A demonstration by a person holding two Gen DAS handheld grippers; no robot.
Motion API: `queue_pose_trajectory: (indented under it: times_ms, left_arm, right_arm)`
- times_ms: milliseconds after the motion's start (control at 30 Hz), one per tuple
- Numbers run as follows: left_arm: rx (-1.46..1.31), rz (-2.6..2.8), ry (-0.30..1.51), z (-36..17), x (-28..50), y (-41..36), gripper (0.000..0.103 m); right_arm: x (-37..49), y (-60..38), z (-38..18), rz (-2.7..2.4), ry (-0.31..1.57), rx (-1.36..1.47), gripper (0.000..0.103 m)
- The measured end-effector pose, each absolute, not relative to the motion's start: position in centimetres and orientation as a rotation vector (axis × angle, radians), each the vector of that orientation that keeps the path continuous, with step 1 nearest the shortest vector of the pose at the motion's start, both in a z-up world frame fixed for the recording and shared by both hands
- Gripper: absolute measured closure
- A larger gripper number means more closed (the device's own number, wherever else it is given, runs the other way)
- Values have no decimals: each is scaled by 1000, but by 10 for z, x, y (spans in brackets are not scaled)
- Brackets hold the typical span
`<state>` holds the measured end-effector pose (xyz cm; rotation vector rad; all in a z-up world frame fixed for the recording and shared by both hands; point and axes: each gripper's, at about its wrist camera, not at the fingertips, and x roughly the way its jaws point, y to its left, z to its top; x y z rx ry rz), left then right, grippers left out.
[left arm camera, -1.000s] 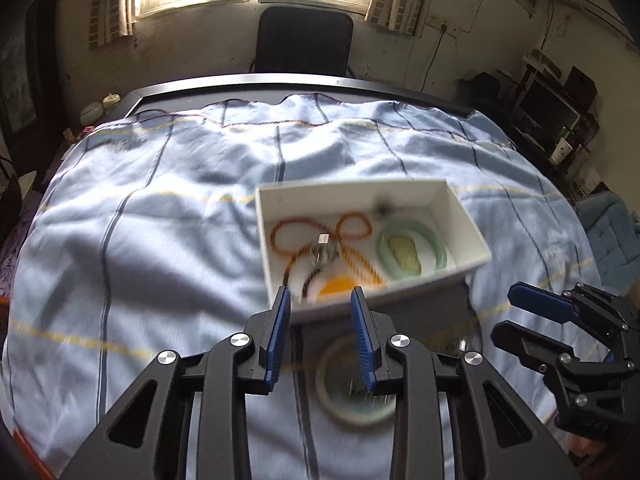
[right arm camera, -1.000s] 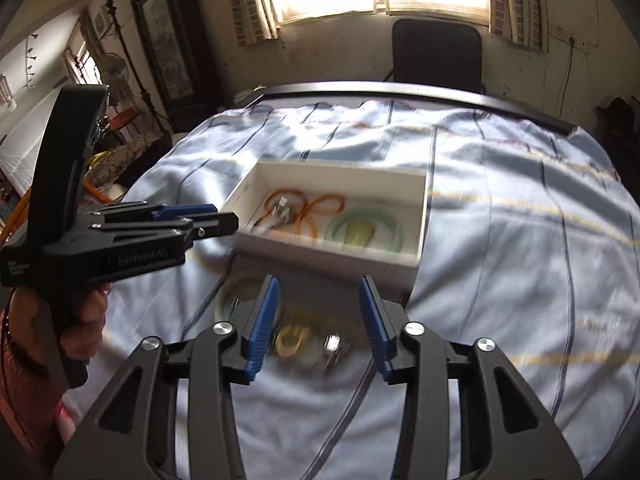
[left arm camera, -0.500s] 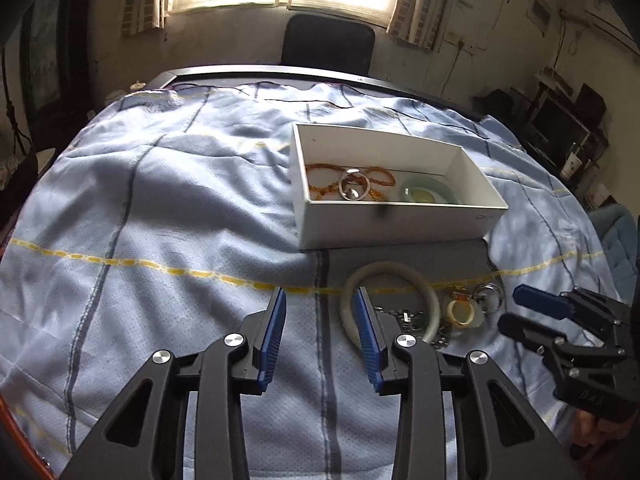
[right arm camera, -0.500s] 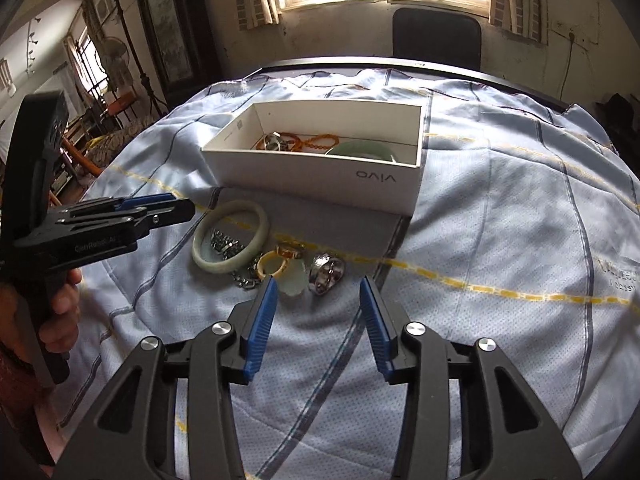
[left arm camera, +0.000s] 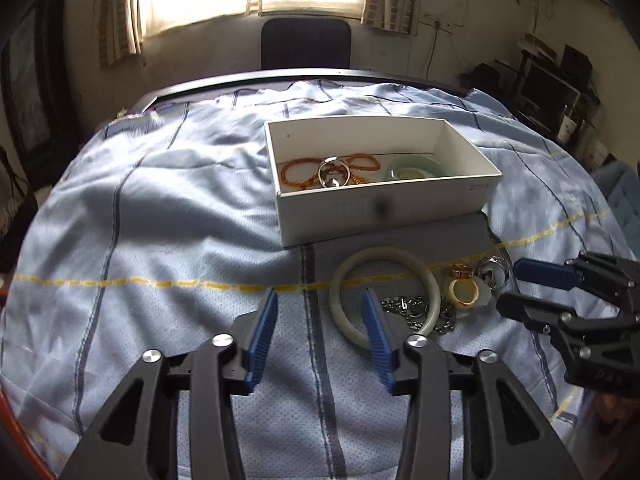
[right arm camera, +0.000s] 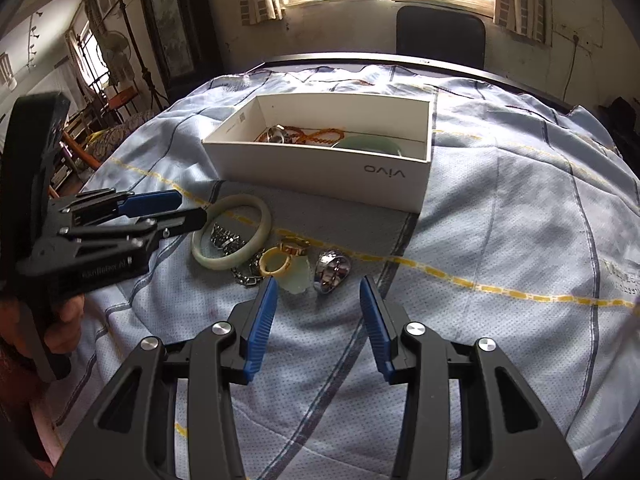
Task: Organize jewelry
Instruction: 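Move the left tool around the white bangle while the right tool approaches the silver watch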
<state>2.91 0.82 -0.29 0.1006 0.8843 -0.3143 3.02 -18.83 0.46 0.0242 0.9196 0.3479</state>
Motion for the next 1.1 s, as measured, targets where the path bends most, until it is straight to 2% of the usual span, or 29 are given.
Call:
queue_pose_trajectory:
  times_ms: [67,133,200,267,300,833,1100]
  left_arm:
    - [91,-313,882,-1,30,9,52]
    - [89,-325,876,0,30,11,45]
    - [105,-358,861,3,28,9,27]
    - [137,-408,844,5,23,5,14]
    - [166,-411,825,5,20,1,12]
    - [380,-517,789,-14,28,-33,12]
    - [332,-546,847,-21,40,-30,12]
  right_arm:
    - [32,-187,4,347,917,21,61]
    - [33,-186,2,347,924,19,61]
    - [32,-185,1,355,934,18,61]
    - [32,-185,2,359,934,23,61]
    - [32,-186,3,362,933,24,61]
    - [30,-190,2,386,952,44,61]
    - [30,-190,0,389,962,48,61]
